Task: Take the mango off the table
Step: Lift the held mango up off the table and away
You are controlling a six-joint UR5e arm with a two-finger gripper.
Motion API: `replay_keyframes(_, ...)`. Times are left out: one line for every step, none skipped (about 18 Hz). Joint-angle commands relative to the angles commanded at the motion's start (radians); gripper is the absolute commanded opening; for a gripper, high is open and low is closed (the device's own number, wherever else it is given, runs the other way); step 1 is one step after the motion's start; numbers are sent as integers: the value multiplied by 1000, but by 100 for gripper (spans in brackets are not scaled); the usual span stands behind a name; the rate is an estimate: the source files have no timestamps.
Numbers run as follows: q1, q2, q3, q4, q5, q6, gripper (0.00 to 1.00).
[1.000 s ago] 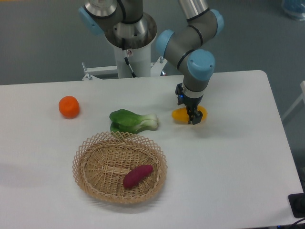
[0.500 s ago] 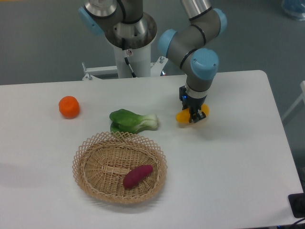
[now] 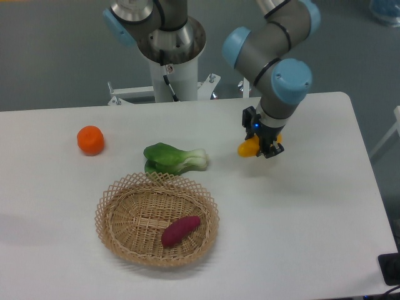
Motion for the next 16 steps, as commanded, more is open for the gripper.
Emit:
replay_keyframes(-8,-9,23,0,-5,-21,49)
replay_keyframes(-17,-18,48,0,-14,-48,49)
replay_keyframes(-21,-29,71,0,-23,-68,49)
replay_keyframes(-25,-35,89,0,-34,-87,49)
replay_keyframes(-32,-40,110,0,-49,-117,49)
replay_keyframes(-41,-48,129,2,-52,-152,49)
replay_keyframes(-43,-55,144,3,-52,-185,49)
replay_keyframes(-45,-64,163,3,-52,-212,48)
replay_keyframes(-46,-72,180,3,-51,-227,48)
replay_keyframes(-49,-84,196,2,-48,-236,48)
replay_keyframes(-55,-92,210,2,-46,-250,48)
replay_keyframes(-57,-98,219,5,-45,-267,47)
replay_keyframes(-57,-104,227,8,-46,-276,47)
replay_keyframes(-58,-107,233,11,-45,-279,47)
replay_keyframes(-58,-117,242,14,-46,-284,47)
replay_keyframes(-58,-123,253,14,-45,-293,47)
